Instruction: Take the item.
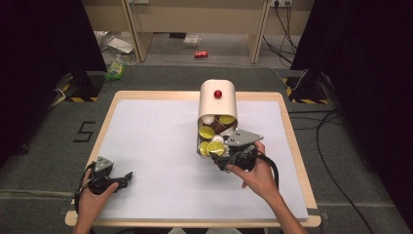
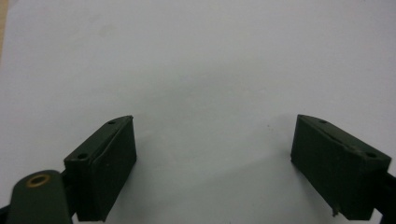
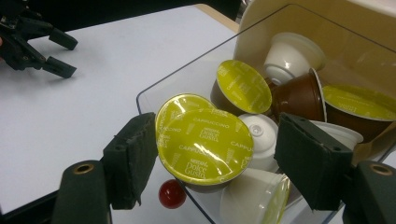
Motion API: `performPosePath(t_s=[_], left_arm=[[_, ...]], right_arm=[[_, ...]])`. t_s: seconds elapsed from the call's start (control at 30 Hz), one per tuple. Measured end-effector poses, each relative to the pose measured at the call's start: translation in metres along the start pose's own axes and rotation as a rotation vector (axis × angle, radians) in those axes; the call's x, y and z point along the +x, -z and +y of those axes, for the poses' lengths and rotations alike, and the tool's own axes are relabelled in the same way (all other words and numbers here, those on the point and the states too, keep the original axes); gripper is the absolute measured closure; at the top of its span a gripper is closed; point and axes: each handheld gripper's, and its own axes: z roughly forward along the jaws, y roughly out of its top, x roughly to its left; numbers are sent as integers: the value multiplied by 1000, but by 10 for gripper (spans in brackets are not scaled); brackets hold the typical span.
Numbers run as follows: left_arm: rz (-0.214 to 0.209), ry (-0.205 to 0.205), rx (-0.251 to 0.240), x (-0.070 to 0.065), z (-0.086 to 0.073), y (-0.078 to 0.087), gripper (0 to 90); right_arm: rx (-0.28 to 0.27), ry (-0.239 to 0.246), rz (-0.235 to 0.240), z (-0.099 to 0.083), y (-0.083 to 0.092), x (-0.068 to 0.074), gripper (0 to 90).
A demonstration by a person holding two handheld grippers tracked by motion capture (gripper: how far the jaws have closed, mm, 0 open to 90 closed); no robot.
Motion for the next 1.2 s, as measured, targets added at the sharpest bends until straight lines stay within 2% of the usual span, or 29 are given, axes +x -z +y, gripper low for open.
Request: performPosePath(t_s=[0.67, 0.93, 1.17, 1.2], left_arm=[[0, 0, 0, 0, 0, 0, 133], [0, 0, 0, 0, 0, 0, 133], [0, 0, 0, 0, 0, 0, 133], [0, 0, 0, 0, 0, 0, 133]], right_arm=[[20, -17, 1, 1, -7, -5, 314], [58, -28, 4, 2, -20, -10, 333], [73, -46, 37, 2, -25, -12, 379], [88, -53, 45, 3, -26, -12, 419]])
